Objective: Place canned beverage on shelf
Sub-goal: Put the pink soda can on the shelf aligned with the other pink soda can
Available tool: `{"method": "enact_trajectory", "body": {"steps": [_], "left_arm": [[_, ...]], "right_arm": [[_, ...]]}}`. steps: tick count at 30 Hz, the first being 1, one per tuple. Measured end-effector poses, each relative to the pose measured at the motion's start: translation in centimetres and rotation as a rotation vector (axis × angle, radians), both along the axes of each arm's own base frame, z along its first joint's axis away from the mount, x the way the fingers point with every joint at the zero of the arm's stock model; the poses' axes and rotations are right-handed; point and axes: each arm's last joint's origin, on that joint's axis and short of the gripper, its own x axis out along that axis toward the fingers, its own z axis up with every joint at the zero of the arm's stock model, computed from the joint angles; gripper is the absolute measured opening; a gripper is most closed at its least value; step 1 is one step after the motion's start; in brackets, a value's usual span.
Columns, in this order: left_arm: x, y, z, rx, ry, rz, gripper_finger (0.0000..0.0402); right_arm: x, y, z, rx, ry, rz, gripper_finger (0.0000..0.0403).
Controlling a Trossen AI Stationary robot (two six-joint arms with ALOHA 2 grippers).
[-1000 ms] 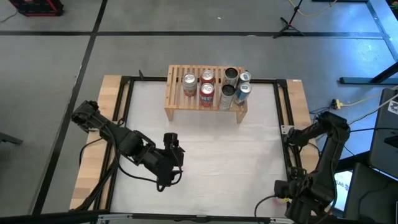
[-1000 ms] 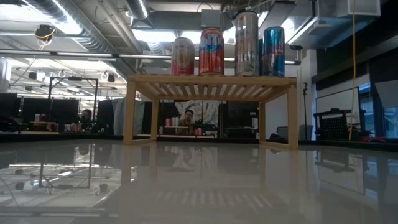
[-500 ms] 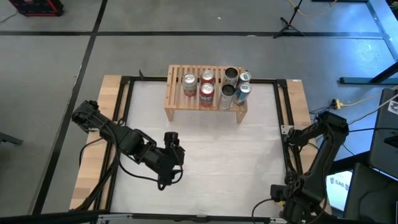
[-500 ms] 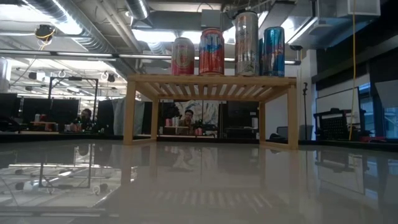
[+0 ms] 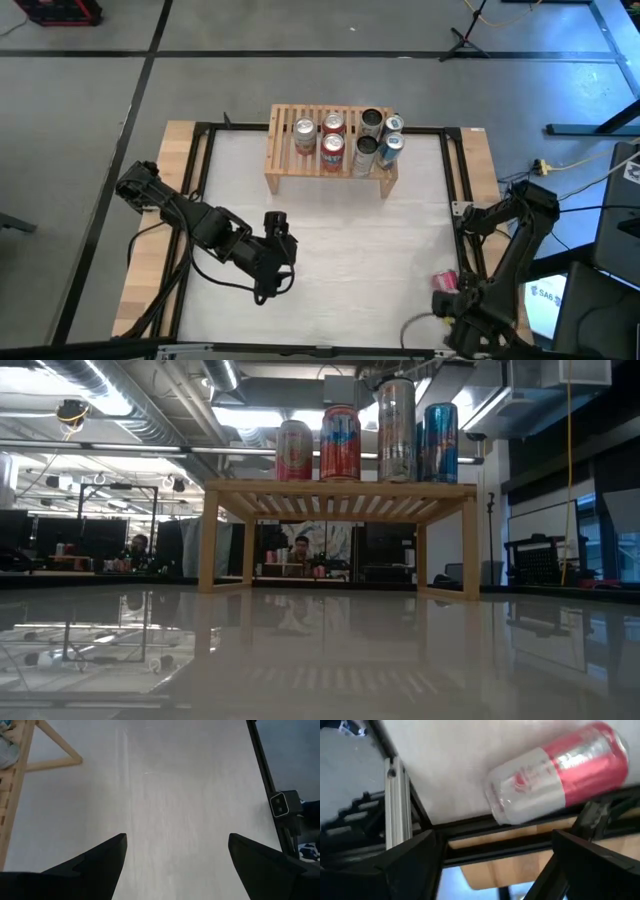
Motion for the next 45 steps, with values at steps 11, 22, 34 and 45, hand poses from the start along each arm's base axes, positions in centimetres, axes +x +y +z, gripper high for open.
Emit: {"method": "enact_trajectory", "body": {"steps": [11,22,34,45], "left_arm": [[0.0,0.0,0.0,-0.013,-0.005,0.015,0.0341],[0.1,0.0,0.0,-0.001,-0.011,0.008,0.0341],[0.7,0.8,0.2,0.002,-0.030,0.015,0.0341],[1.8,0.5,1.1,-0.056,-0.169,0.013,0.0341]], "right_arm": [[4.0,-4.1,-0.6,-0.133,-0.035,-0.359,0.0390],[3.3,-5.1,-5.6,-0.144,0.085,-0.537,0.0390],[3.1,-5.2,-8.9,-0.050,0.076,-0.589,0.0387],[4.5,-4.3,-6.3,0.087,-0.065,-0.423,0.0277]]}}
